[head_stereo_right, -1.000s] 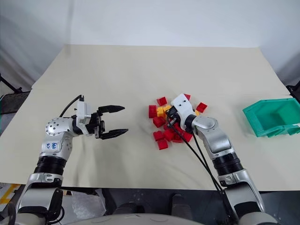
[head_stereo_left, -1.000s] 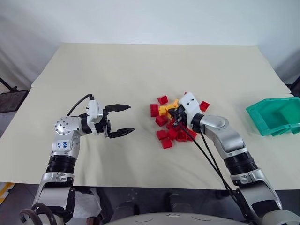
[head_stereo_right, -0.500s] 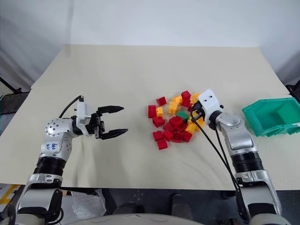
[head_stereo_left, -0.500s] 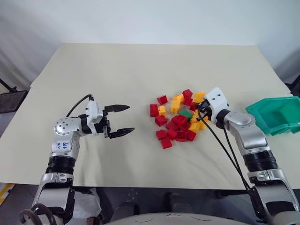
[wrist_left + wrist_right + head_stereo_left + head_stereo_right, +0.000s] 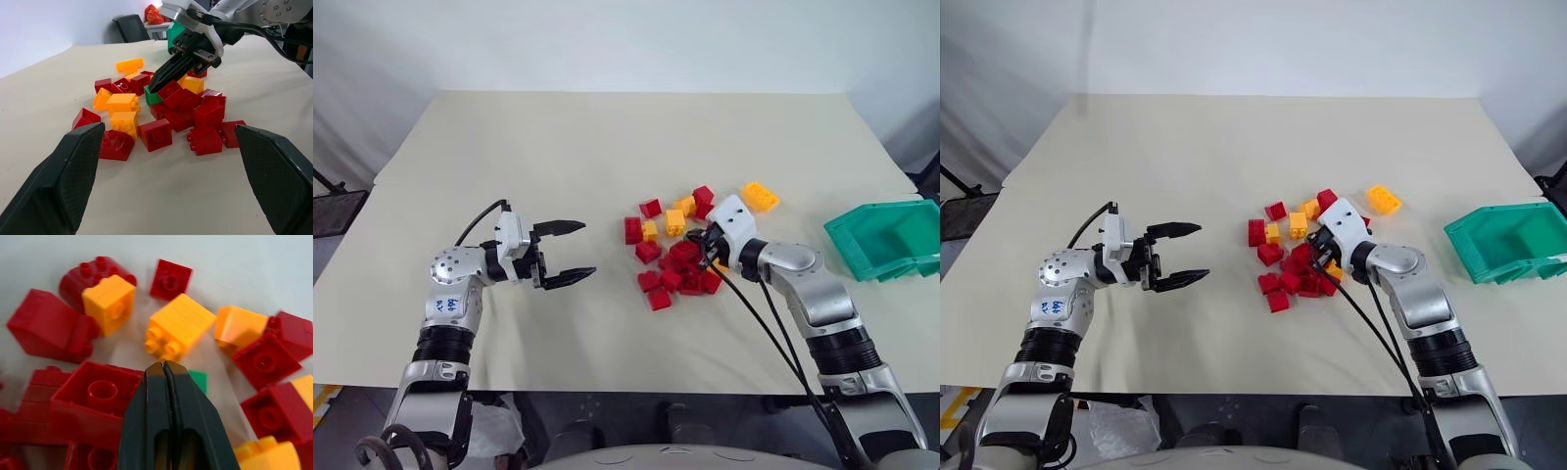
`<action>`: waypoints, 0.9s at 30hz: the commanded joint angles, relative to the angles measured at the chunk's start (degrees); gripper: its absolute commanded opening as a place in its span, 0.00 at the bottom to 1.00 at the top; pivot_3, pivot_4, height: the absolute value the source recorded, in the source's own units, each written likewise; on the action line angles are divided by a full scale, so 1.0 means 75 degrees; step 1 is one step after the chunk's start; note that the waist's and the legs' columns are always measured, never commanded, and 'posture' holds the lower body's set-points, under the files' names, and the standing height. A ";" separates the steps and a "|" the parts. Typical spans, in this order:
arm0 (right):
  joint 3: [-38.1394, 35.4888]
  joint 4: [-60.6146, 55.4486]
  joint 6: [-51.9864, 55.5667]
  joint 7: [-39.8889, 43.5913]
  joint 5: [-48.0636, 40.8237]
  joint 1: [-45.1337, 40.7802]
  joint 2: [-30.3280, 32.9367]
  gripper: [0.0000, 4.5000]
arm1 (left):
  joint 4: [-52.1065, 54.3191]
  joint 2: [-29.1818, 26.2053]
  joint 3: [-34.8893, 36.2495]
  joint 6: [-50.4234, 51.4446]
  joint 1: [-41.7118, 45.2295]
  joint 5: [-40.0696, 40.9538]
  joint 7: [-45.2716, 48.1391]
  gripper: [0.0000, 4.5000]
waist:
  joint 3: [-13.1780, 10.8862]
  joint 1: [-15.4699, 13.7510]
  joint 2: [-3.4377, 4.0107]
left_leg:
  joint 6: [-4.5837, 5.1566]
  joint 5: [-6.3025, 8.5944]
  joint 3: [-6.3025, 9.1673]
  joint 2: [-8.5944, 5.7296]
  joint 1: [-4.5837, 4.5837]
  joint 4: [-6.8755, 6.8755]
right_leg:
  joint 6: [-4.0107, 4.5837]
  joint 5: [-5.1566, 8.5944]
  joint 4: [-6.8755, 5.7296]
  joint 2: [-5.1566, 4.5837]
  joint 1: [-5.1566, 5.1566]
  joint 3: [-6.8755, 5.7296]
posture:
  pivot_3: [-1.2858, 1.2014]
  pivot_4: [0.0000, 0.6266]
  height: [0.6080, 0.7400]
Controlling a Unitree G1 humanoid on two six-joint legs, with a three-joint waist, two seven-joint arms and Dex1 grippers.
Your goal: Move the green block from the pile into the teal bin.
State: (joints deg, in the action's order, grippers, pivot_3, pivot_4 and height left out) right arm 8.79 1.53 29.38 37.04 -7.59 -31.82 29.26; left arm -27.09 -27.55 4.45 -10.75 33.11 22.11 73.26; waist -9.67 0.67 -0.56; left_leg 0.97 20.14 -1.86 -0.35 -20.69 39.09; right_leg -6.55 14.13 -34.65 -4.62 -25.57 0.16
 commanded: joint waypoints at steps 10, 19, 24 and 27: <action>-0.0833 -0.1435 0.0651 0.0522 -0.0697 0.0488 0.0577 0.01 | 0.0231 -0.0025 0.0069 -0.0157 -0.0090 0.0039 -0.0052 1.00 | 0.0000 -0.0064 0.0000 | 0.0002 0.0002 0.0000 0.0000 -0.0002 0.0000 | -0.0001 -0.0001 0.0008 0.0000 0.0000 0.0000 | 0.52 0.24 1.00; -0.1980 -0.1978 0.1240 0.1641 -0.1578 0.1235 0.2028 0.41 | -0.0244 -0.0021 -0.0003 -0.0250 0.0273 0.0009 0.0240 1.00 | 0.0000 -0.0105 0.0000 | 0.0014 0.0009 0.0007 -0.0001 -0.0024 0.0000 | -0.0010 -0.0005 0.0035 0.0004 0.0000 -0.0012 | 0.52 0.24 1.00; -0.2736 -0.2256 0.1165 0.2312 -0.2036 0.1920 0.2890 0.77 | -0.0706 -0.0129 0.0037 -0.0378 0.0526 -0.0026 0.0453 1.00 | -0.0001 -0.0101 0.0001 | 0.0028 0.0015 0.0002 -0.0007 -0.0046 0.0005 | -0.0038 -0.0021 0.0073 0.0016 -0.0001 -0.0012 | 0.52 0.24 1.00; -0.3455 -0.2411 0.1136 0.2714 -0.2424 0.2427 0.3274 1.00 | -0.0944 -0.0191 0.0064 -0.0485 0.0645 -0.0050 0.0534 1.00 | -0.0001 -0.0111 0.0001 | 0.0042 0.0023 -0.0005 -0.0009 -0.0049 0.0010 | -0.0045 -0.0025 0.0080 0.0015 -0.0001 -0.0010 | 0.52 0.24 1.00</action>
State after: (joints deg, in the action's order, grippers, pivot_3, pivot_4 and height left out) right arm -13.39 -14.30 38.81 55.83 -23.89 -14.17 52.49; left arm -33.97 -28.16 3.98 -13.29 37.39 21.84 76.68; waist -9.68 -0.16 -0.56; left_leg 1.30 20.32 -1.90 -0.42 -21.05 39.16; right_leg -6.89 13.94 -34.04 -4.50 -25.58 0.08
